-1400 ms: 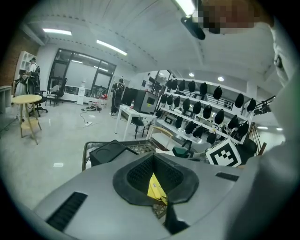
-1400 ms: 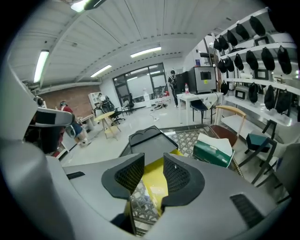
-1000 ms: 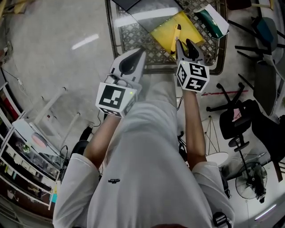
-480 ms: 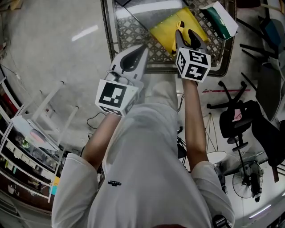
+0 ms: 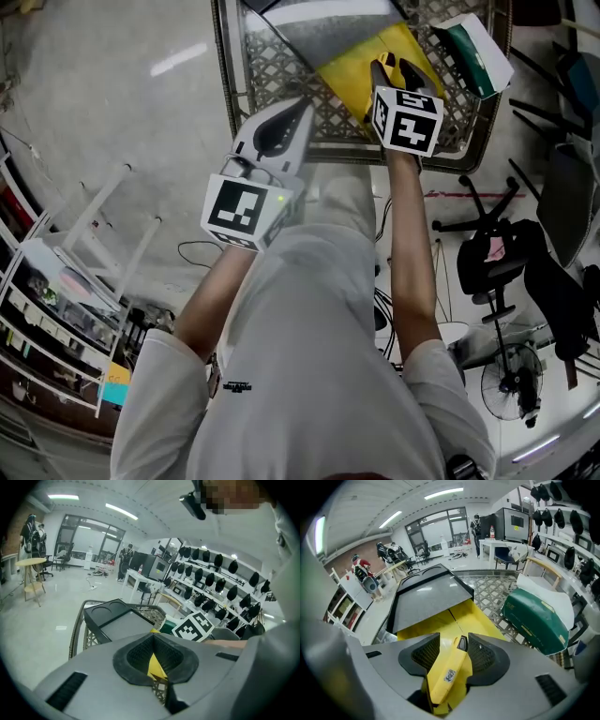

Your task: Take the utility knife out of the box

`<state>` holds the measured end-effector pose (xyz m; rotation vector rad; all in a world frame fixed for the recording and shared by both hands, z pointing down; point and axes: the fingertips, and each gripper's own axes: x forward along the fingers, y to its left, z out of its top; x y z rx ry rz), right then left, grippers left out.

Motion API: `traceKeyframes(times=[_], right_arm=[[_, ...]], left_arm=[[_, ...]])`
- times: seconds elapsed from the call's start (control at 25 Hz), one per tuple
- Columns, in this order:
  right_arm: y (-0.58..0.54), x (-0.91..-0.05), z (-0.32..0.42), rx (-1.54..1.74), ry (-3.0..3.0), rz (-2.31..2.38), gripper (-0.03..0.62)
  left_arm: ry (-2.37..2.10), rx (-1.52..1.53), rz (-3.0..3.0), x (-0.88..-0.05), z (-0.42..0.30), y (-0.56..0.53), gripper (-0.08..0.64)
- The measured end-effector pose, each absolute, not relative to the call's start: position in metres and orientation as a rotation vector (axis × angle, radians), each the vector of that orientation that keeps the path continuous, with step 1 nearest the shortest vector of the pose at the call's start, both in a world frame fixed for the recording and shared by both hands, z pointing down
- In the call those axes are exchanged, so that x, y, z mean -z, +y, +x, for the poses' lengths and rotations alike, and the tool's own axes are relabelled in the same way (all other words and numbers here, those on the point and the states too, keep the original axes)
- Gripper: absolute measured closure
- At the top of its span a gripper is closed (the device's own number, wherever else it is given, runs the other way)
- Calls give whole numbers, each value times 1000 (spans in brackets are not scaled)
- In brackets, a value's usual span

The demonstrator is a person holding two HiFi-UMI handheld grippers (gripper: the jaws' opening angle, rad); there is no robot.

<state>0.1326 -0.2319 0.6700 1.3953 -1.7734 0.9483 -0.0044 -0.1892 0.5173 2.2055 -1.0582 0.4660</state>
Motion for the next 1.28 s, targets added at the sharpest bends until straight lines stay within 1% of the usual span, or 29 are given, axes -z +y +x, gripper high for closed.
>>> traceKeyframes(times=[0.56,0.8,0.96,1.28], right_arm=[[-230,-709,134,-847,-1646,1171,417],[-227,-715,132,-833,-1632,1130,436],[-229,-716,131,-809,-1625,1132,463],[-227,-713,133,-806,-1632,1137,466]], left_arm=[[-1104,-445,2140,-533,-15,-207,558],[-1106,-443,2135,-534,-16,-208,558],[-1106,-444,2134,-534,-17,-208,558],[-1111,-437,2145,-531,-19,-206,558]])
